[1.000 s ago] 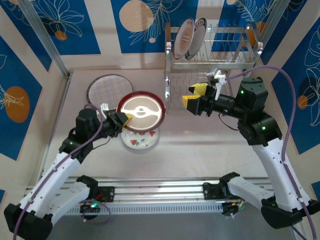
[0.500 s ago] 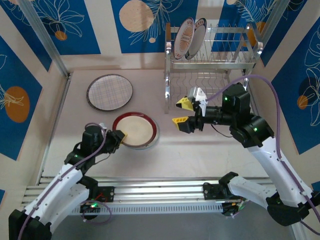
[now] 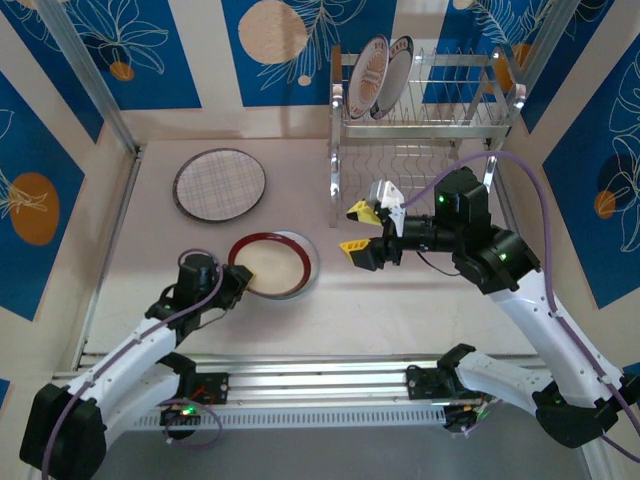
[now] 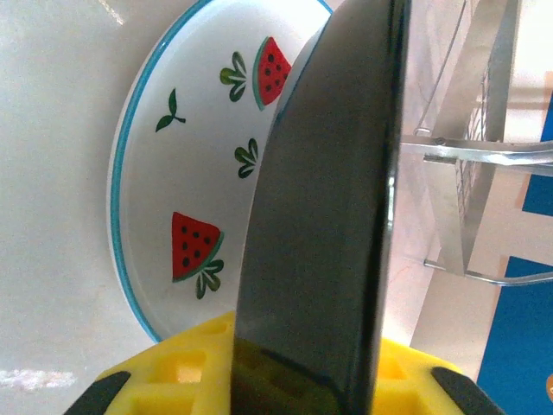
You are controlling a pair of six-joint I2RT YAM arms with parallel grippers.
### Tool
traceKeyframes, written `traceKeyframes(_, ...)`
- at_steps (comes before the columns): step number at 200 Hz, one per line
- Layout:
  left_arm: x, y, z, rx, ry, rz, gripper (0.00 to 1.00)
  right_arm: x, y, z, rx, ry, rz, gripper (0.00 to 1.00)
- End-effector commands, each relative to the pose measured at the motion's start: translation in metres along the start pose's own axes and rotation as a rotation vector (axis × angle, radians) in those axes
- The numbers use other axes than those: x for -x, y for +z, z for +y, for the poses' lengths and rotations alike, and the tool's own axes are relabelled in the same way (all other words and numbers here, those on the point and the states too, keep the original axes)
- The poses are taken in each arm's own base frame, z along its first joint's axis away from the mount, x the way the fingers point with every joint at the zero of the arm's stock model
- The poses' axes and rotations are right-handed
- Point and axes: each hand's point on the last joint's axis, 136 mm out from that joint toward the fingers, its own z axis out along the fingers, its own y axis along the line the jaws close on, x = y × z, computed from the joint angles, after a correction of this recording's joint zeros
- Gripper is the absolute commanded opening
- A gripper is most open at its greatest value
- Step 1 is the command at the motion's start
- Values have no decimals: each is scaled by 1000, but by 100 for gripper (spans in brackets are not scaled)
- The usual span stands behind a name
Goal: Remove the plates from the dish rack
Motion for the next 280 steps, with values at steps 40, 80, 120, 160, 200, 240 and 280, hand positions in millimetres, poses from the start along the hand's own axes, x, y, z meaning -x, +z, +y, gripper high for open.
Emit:
traceKeyframes(40, 15, 6, -52, -193, 60, -36, 0, -6, 4, 1, 6, 12, 17, 69)
traceKeyframes(80, 14, 16, -48, -177, 68, -23, 0, -13, 5, 0, 2, 34, 35, 69)
traceKeyframes(120, 14, 23, -46, -168, 74, -12, 0, -14, 4, -1, -8, 37, 39, 69)
traceKeyframes(160, 13, 30, -42, -146, 85, 7, 0, -18, 6, -5, -21, 51, 49, 69)
traceKeyframes(200, 9, 35, -32, -96, 94, 33, 14, -19, 8, -8, -32, 57, 54, 69)
traceKeyframes(240, 7, 39, -21, -52, 93, 48, 25, -18, 8, -12, -45, 59, 51, 69)
traceKeyframes(280, 6, 39, -15, -9, 104, 57, 36, -19, 8, -14, -52, 66, 54, 70)
